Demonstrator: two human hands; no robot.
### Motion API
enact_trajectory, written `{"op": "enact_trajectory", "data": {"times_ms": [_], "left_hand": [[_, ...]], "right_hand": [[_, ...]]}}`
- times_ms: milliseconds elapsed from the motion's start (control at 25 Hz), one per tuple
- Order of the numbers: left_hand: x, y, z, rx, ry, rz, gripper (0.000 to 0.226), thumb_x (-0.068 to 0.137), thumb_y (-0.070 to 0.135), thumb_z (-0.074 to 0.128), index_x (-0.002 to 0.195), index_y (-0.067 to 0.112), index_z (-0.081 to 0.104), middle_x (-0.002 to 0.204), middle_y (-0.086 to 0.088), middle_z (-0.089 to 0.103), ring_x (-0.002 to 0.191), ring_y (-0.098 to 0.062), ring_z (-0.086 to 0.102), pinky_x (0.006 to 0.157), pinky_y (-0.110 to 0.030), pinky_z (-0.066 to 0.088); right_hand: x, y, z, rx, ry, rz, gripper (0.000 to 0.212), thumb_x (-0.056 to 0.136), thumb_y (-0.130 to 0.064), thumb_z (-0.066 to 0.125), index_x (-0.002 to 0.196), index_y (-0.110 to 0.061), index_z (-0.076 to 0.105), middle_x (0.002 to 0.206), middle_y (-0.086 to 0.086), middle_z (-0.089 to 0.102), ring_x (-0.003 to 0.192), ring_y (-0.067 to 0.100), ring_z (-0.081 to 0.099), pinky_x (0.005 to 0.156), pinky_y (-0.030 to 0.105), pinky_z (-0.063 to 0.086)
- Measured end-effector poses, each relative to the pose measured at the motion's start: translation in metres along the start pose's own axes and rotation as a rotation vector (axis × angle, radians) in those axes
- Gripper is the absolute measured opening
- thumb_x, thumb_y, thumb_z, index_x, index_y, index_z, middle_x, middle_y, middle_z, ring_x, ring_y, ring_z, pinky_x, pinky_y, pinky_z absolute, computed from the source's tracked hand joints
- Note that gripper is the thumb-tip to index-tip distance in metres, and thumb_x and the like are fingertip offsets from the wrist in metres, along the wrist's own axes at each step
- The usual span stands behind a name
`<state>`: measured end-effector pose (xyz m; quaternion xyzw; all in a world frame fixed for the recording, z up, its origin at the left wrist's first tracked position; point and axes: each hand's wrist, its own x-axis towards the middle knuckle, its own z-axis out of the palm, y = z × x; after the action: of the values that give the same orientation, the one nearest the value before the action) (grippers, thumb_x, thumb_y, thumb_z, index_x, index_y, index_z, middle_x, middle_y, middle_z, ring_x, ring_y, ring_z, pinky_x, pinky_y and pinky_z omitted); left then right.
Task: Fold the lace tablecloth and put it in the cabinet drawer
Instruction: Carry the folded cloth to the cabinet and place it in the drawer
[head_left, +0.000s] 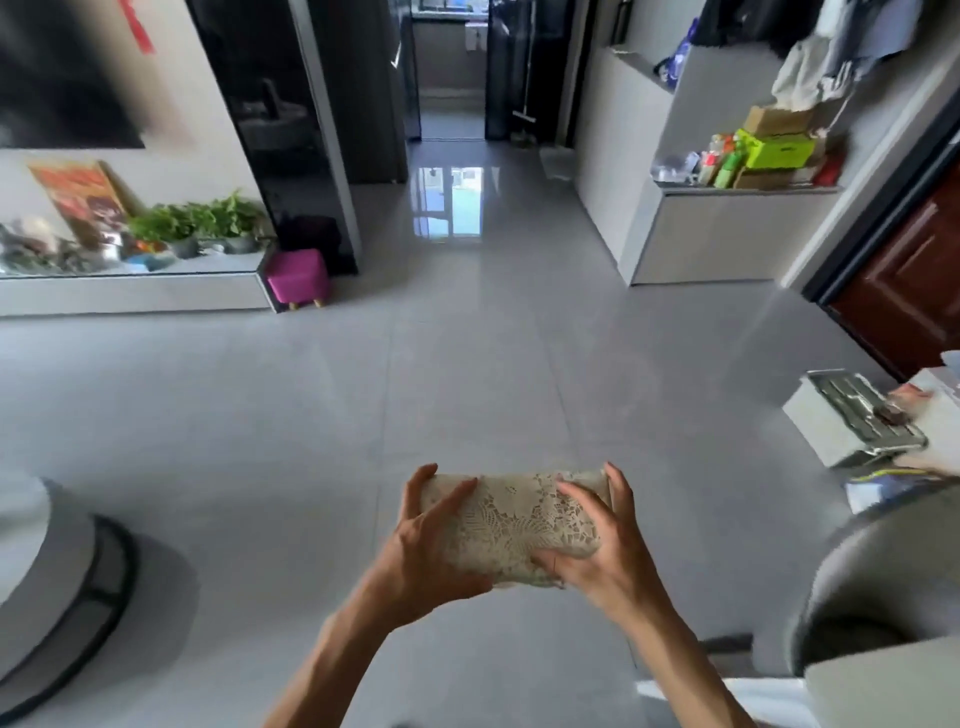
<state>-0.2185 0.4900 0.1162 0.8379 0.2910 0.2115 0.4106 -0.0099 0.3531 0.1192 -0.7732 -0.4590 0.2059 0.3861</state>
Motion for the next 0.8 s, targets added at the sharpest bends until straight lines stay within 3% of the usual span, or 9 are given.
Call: {"op": "enact_trajectory", "data": {"times_ms": [120, 200, 320, 400, 480, 640, 720, 800], "left_hand": [[0.023, -0.066, -0.083, -0.02, 0.07, -0.049, 0.105, 0.053, 0.035, 0.092, 0.143, 0.028, 0.041, 0.151, -0.002, 0.01, 0.135, 0.006, 0.027, 0.102, -0.01, 0.039], [0.042, -0.104, -0.13, 0.001, 0.103, -0.085, 0.103, 0.052, 0.04, 0.091, 0.143, 0.034, 0.041, 0.151, 0.005, 0.008, 0.129, 0.005, 0.035, 0.098, -0.005, 0.037], [0.082, -0.16, -0.183, 0.021, 0.149, -0.118, 0.102, 0.052, 0.048, 0.088, 0.142, 0.039, 0.041, 0.15, 0.013, 0.006, 0.125, -0.007, 0.043, 0.094, 0.001, 0.035], [0.109, -0.195, -0.215, 0.033, 0.181, -0.158, 0.1, 0.052, 0.049, 0.087, 0.141, 0.04, 0.042, 0.149, 0.015, 0.006, 0.124, -0.009, 0.045, 0.094, 0.001, 0.034], [0.143, -0.232, -0.252, 0.037, 0.241, -0.195, 0.1, 0.052, 0.047, 0.087, 0.141, 0.039, 0.042, 0.148, 0.017, 0.007, 0.126, -0.011, 0.044, 0.096, -0.004, 0.037], [0.204, -0.3, -0.334, 0.062, 0.337, -0.318, 0.101, 0.05, 0.046, 0.09, 0.14, 0.041, 0.043, 0.148, 0.017, 0.008, 0.125, -0.01, 0.044, 0.099, -0.021, 0.046], [0.22, -0.324, -0.37, 0.074, 0.382, -0.379, 0.1, 0.049, 0.046, 0.089, 0.138, 0.044, 0.043, 0.147, 0.017, 0.009, 0.124, -0.005, 0.042, 0.097, -0.016, 0.045], [0.236, -0.355, -0.412, 0.064, 0.415, -0.424, 0.099, 0.05, 0.044, 0.09, 0.138, 0.045, 0.043, 0.147, 0.018, 0.01, 0.123, 0.002, 0.039, 0.092, -0.003, 0.039]], "right_hand": [[0.073, -0.056, 0.073, -0.011, -0.071, -0.044, 0.071, 0.061, -0.047, 0.088, 0.118, -0.06, 0.047, 0.159, -0.015, 0.001, 0.139, -0.007, 0.016, 0.103, 0.015, 0.027], [0.118, -0.089, 0.113, -0.009, -0.087, -0.043, 0.072, 0.062, -0.047, 0.088, 0.119, -0.06, 0.047, 0.159, -0.016, 0.001, 0.139, -0.009, 0.017, 0.104, 0.016, 0.027], [0.193, -0.118, 0.164, 0.022, -0.138, -0.08, 0.075, 0.062, -0.047, 0.089, 0.122, -0.059, 0.045, 0.159, -0.015, 0.002, 0.124, -0.034, 0.008, 0.104, 0.011, 0.028], [0.246, -0.135, 0.2, 0.023, -0.182, -0.094, 0.078, 0.062, -0.046, 0.089, 0.126, -0.054, 0.045, 0.159, -0.01, 0.004, 0.117, -0.041, 0.005, 0.099, 0.002, 0.024], [0.308, -0.151, 0.239, 0.039, -0.227, -0.12, 0.081, 0.062, -0.043, 0.09, 0.13, -0.048, 0.048, 0.16, -0.005, 0.006, 0.122, -0.034, 0.012, 0.1, 0.007, 0.025], [0.434, -0.201, 0.318, 0.046, -0.342, -0.163, 0.084, 0.064, -0.039, 0.09, 0.137, -0.038, 0.05, 0.161, -0.002, 0.009, 0.135, -0.003, 0.026, 0.101, 0.014, 0.027], [0.478, -0.227, 0.351, 0.039, -0.394, -0.181, 0.087, 0.064, -0.039, 0.089, 0.14, -0.036, 0.047, 0.161, -0.002, 0.007, 0.141, 0.007, 0.027, 0.102, 0.017, 0.027], [0.524, -0.253, 0.391, 0.051, -0.447, -0.206, 0.089, 0.064, -0.041, 0.089, 0.141, -0.036, 0.045, 0.162, -0.004, 0.007, 0.143, 0.01, 0.026, 0.103, 0.018, 0.027]]}}
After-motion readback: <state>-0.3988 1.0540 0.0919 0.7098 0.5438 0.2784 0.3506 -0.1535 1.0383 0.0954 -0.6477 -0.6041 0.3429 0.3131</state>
